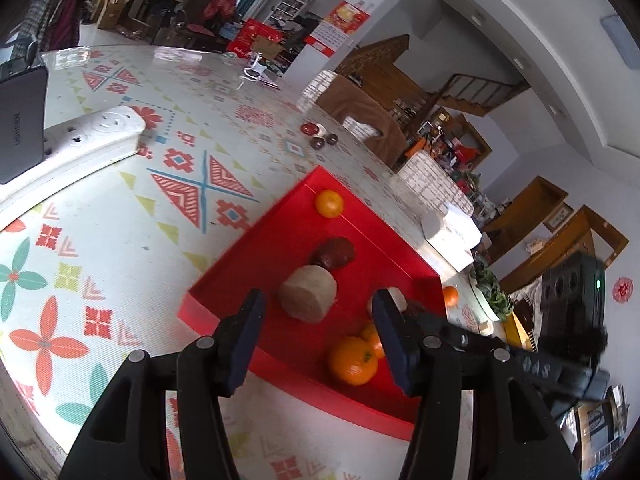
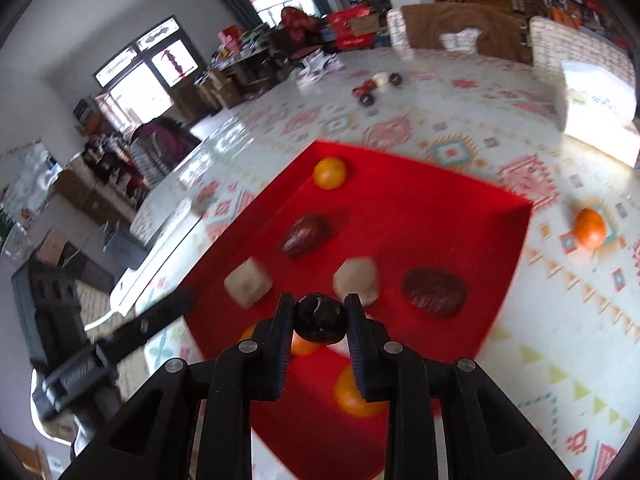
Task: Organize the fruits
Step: 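Carry the dark date over the red tray and open the right tool, then move both tools away from the tray back toward the remaining fruit, then grasp an orange with the left tool while the right tool grasps a dark date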
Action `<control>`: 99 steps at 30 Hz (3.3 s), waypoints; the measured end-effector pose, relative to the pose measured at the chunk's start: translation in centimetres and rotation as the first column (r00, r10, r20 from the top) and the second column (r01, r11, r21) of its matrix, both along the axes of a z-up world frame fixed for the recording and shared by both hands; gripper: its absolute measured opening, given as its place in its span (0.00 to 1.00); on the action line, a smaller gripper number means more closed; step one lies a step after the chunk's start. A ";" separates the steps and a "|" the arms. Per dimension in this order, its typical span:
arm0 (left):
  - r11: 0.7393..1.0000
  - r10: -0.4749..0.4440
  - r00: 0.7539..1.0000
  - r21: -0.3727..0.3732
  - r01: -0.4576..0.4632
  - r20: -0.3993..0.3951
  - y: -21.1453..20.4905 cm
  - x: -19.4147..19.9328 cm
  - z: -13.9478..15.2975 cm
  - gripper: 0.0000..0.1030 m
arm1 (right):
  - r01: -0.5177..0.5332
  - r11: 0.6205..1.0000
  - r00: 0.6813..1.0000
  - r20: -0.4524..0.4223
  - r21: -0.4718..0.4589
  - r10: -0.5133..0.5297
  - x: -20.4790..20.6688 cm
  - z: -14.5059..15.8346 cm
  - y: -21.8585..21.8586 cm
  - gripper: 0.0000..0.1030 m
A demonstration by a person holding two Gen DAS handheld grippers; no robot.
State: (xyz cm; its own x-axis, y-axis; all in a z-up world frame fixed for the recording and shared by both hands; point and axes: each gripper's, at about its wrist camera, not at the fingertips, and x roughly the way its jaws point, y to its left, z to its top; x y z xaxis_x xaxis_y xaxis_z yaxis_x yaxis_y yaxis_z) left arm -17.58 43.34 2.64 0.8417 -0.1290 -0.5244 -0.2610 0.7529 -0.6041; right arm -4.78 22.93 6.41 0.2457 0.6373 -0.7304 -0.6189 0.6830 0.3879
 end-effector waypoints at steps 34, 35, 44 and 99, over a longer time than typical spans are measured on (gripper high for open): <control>0.908 -0.087 0.990 0.399 0.126 -0.115 -13.7 2.6 5.0 0.77 | 0.272 0.959 0.961 0.034 0.076 -0.275 -3.1 1.4 -15.5 0.57; 0.894 -0.091 0.987 0.425 0.139 -0.130 -14.8 2.7 5.0 0.82 | 0.279 0.958 0.958 0.045 0.069 -0.282 -3.5 1.4 -16.1 0.57; 0.812 -0.155 0.973 0.538 0.225 -0.173 -21.8 2.7 5.5 0.86 | 0.339 0.939 0.932 0.115 0.056 -0.343 -5.7 1.6 -21.3 0.64; 0.866 -0.279 0.922 0.345 0.362 -0.268 -25.9 25.4 1.6 0.86 | 0.599 0.797 0.800 0.109 -0.078 -0.590 7.2 -2.8 -34.5 0.67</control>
State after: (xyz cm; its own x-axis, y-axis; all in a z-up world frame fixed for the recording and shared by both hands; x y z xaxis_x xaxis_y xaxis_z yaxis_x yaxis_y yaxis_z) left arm 7.82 17.46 4.22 0.6583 -0.1287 -0.7417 -0.0497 0.9757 -0.2134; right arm 2.47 -11.58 3.63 0.6080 0.2702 -0.7465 -0.1020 0.9591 0.2640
